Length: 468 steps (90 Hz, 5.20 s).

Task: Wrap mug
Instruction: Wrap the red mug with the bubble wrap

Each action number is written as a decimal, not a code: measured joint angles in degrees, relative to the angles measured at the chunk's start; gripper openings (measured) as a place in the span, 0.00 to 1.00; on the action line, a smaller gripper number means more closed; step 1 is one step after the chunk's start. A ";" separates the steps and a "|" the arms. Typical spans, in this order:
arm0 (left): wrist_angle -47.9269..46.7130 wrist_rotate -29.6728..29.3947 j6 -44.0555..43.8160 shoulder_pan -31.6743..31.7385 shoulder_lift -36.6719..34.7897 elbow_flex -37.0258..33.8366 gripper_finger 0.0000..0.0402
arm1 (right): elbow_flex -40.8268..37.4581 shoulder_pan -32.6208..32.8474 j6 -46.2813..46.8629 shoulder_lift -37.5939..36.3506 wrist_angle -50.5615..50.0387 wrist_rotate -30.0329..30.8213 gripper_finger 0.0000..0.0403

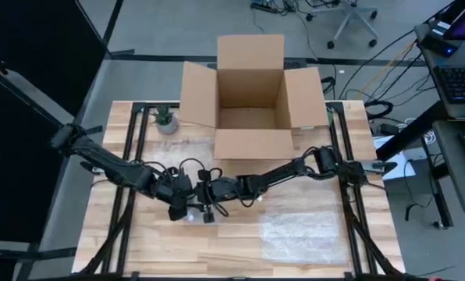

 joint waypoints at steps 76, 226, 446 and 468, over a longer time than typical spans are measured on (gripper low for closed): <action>-13.18 -4.96 -3.31 -5.12 -3.04 11.69 0.53 | -0.11 -0.22 -0.57 0.02 -0.45 -0.27 0.39; 6.04 -2.61 -8.68 -3.30 -2.21 -6.76 0.53 | 1.44 -0.51 -0.15 0.77 -0.46 -0.49 0.39; 2.99 -2.06 -5.82 -1.69 6.48 -4.45 0.46 | 1.29 -0.52 -1.72 0.77 -1.45 -0.69 0.39; 2.81 -0.85 -5.44 -0.34 6.62 -4.40 0.07 | 1.42 -0.73 -1.00 0.90 -0.83 0.26 0.39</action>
